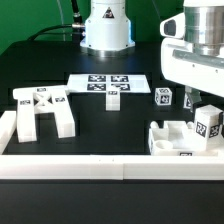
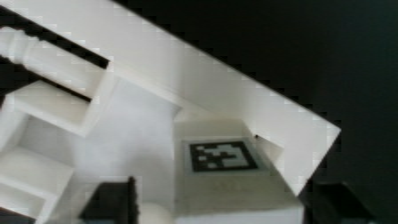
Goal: Assemble chair
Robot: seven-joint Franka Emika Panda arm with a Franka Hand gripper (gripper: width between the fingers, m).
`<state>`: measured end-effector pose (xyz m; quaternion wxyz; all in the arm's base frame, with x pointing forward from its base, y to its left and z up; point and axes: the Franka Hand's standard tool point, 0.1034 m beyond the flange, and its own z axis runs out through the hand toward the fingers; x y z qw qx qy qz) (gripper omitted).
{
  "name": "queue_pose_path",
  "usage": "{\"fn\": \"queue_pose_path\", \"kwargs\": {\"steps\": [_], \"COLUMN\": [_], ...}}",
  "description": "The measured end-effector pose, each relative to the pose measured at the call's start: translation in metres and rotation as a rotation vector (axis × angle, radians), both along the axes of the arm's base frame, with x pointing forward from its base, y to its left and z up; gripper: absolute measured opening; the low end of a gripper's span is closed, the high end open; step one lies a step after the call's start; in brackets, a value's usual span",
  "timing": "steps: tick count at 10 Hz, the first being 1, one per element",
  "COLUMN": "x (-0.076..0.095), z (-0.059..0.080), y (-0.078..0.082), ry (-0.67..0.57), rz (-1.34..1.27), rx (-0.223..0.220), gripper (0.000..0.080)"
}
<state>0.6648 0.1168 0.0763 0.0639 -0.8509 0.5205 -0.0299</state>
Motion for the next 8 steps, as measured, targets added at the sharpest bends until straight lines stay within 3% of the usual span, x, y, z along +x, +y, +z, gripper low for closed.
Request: {"fn": "queue_pose_path", "kwargs": {"steps": [1,2,8], "x": [-0.0001,-0.0003,-0.0016], "z": [0.0000,0.0000,0.0001], "y": [0.0000,0.0000,0.0014], "ry": [-0.003,-0.003,-0.027], "rz": [0.048,0.073,0.566], "rx": [-0.006,-0.009,-0.069], "gripper": [0.0521,0.0627,0.0649]}}
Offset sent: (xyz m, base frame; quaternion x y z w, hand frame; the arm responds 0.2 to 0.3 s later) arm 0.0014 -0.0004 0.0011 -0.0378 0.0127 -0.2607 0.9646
